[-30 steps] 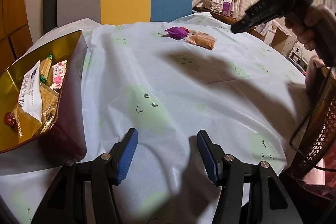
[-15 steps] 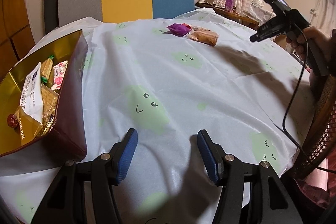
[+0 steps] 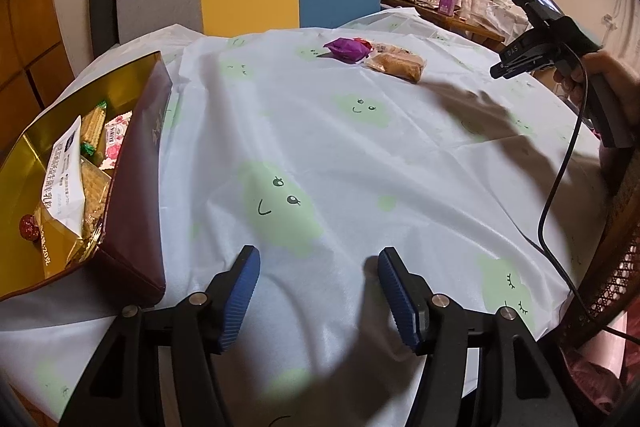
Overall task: Organize snacks
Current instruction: 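Reach the left tool to the clear orange pastry bag and grasp it, then lift the pastry bag with the left tool and carry it toward the tin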
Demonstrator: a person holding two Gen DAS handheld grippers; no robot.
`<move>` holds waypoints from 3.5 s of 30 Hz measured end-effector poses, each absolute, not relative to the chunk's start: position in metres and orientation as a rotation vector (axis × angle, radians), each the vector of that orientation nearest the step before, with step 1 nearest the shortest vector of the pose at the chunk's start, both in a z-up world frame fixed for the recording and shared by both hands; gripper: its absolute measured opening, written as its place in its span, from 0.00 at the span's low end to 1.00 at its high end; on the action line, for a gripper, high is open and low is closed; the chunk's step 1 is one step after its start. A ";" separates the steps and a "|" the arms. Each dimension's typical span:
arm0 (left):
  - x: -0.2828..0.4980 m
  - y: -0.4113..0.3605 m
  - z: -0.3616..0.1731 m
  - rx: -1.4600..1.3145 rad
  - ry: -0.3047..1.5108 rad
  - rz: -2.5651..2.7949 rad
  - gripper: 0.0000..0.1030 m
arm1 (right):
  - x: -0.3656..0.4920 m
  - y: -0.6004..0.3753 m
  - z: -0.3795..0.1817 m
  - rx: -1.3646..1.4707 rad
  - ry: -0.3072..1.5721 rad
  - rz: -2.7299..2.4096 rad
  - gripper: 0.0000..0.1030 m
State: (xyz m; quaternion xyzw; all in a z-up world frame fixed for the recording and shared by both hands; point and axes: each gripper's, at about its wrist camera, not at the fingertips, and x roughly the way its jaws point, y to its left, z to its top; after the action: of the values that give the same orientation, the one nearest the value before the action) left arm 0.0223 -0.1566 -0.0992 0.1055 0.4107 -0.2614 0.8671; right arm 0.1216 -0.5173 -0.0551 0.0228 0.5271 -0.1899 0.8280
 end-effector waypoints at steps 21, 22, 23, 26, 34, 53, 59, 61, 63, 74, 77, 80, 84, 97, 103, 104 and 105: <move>0.076 -0.206 -0.053 0.152 0.917 -0.587 0.56 | 0.118 -0.519 -0.047 0.049 1.087 -0.436 0.20; 0.083 -0.212 -0.049 0.131 0.922 -0.597 0.56 | 0.117 -0.520 -0.046 0.054 1.084 -0.437 0.20; 0.088 -0.216 -0.046 0.115 0.927 -0.603 0.53 | 0.117 -0.521 -0.045 0.059 1.080 -0.440 0.20; 0.113 -0.237 -0.040 0.058 0.965 -0.621 0.45 | 0.117 -0.523 -0.045 0.072 1.083 -0.446 0.20; 0.165 -0.298 -0.049 -0.033 1.083 -0.625 0.45 | 0.115 -0.531 -0.042 0.116 1.078 -0.453 0.20; 0.238 -0.388 -0.070 -0.242 1.285 -0.336 0.67 | 0.108 -0.541 -0.031 0.226 1.042 -0.406 0.24; 0.246 -0.411 -0.080 -0.138 1.290 -0.255 0.73 | 0.107 -0.543 -0.029 0.259 1.034 -0.397 0.25; 0.246 -0.414 -0.085 -0.097 1.275 -0.238 0.75 | 0.106 -0.544 -0.028 0.270 1.029 -0.393 0.25; 0.241 -0.414 -0.085 -0.073 1.245 -0.259 0.71 | 0.105 -0.545 -0.027 0.280 1.025 -0.393 0.25; 0.167 -0.368 -0.081 0.236 1.068 -0.643 0.57 | 0.107 -0.543 -0.031 0.260 1.045 -0.391 0.25; 0.143 -0.331 -0.079 0.253 1.049 -0.702 0.57 | 0.109 -0.541 -0.035 0.248 1.068 -0.387 0.25; 0.127 -0.294 -0.079 0.227 1.052 -0.746 0.57 | 0.111 -0.537 -0.040 0.216 1.086 -0.386 0.25; 0.113 -0.264 -0.080 0.200 1.070 -0.769 0.61 | 0.114 -0.530 -0.044 0.174 1.107 -0.369 0.25; 0.094 -0.249 -0.083 0.214 1.040 -0.689 0.70 | 0.119 -0.510 -0.058 0.062 1.156 -0.372 0.25; 0.088 -0.247 -0.088 0.222 0.957 -0.674 0.57 | 0.119 -0.508 -0.058 0.059 1.146 -0.361 0.24; 0.086 -0.244 -0.089 0.214 0.939 -0.678 0.57 | 0.120 -0.507 -0.058 0.058 1.143 -0.355 0.24; 0.085 -0.243 -0.090 0.209 0.930 -0.682 0.57 | 0.120 -0.505 -0.058 0.058 1.142 -0.345 0.24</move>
State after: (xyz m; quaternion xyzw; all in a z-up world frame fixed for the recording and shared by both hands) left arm 0.0852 -0.2426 -0.0896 0.0987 0.4386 -0.3218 0.8333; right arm 0.1197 -0.5052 -0.0583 0.0275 0.5376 -0.1626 0.8269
